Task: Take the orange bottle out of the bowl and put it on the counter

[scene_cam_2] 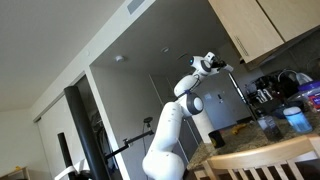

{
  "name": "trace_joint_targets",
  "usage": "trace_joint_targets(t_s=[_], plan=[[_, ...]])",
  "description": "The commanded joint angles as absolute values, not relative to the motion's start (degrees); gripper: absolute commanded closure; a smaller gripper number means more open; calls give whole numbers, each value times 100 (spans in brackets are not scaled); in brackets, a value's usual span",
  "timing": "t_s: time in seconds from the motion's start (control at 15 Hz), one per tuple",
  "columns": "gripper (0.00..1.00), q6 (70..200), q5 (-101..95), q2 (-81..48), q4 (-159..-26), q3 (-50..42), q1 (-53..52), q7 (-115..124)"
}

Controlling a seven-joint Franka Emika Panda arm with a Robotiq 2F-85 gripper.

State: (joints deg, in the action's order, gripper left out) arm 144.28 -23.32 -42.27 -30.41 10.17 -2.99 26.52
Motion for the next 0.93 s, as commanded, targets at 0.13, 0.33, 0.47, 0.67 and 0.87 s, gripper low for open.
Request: trace_joint_targets(t_s=[0.13,0.33,0.47,0.67,0.87], plan=[[81,14110,-2516,-4015,-3004,1078,-195,1072],[81,13994,-1953,-4063,-3073,1634,18,421],[81,13527,-1794,-4205,-3276,1651,38,619],[81,12978,-1820,-4303,-3743,1495,4,801],[81,12613,-1899,-4326,-4413,1376,38,995]])
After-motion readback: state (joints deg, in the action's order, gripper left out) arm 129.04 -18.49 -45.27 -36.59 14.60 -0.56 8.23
